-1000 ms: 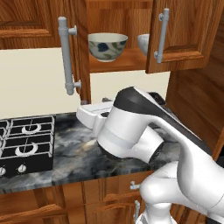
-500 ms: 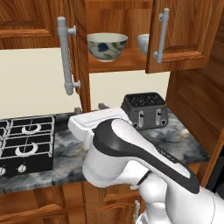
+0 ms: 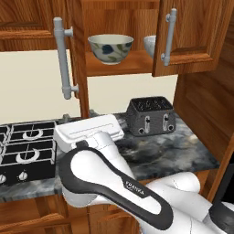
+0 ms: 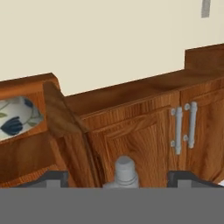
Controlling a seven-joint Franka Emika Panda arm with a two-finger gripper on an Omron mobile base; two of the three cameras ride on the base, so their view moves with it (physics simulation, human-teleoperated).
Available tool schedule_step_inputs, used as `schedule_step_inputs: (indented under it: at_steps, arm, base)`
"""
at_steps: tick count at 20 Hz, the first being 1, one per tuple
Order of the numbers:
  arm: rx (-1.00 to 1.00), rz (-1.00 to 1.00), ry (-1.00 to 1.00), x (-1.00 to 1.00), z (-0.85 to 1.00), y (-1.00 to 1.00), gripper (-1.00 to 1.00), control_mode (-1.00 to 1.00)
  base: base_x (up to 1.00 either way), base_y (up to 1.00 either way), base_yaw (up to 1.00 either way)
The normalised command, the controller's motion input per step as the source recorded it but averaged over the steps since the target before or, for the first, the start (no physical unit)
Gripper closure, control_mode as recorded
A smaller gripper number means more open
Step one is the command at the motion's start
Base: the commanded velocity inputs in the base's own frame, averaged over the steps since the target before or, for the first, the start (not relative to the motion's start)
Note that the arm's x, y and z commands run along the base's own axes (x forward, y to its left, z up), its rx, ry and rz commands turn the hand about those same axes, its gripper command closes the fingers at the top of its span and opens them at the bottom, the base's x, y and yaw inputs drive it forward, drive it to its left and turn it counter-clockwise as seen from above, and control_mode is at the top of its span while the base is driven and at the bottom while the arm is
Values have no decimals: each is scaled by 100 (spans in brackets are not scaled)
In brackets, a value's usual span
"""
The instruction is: Open the cabinet. Pick the bowls from the counter and place them in the cabinet. Then close the cabinet.
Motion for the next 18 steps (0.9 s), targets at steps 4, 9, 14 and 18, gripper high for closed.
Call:
schedule_step_inputs:
  at_steps: [4, 9, 14, 18]
  arm:
    - [3, -30, 0, 6, 36, -2, -100, -100]
    - [0, -41, 3, 16, 26, -27, -100, -100]
    - [0, -49, 13, 56, 20, -55, -100, -100]
    - [0, -49, 21, 79, 25, -38, -100, -100]
  base:
    - [0, 0, 0]
    - [0, 0, 0]
    - [0, 0, 0]
    - [0, 0, 0]
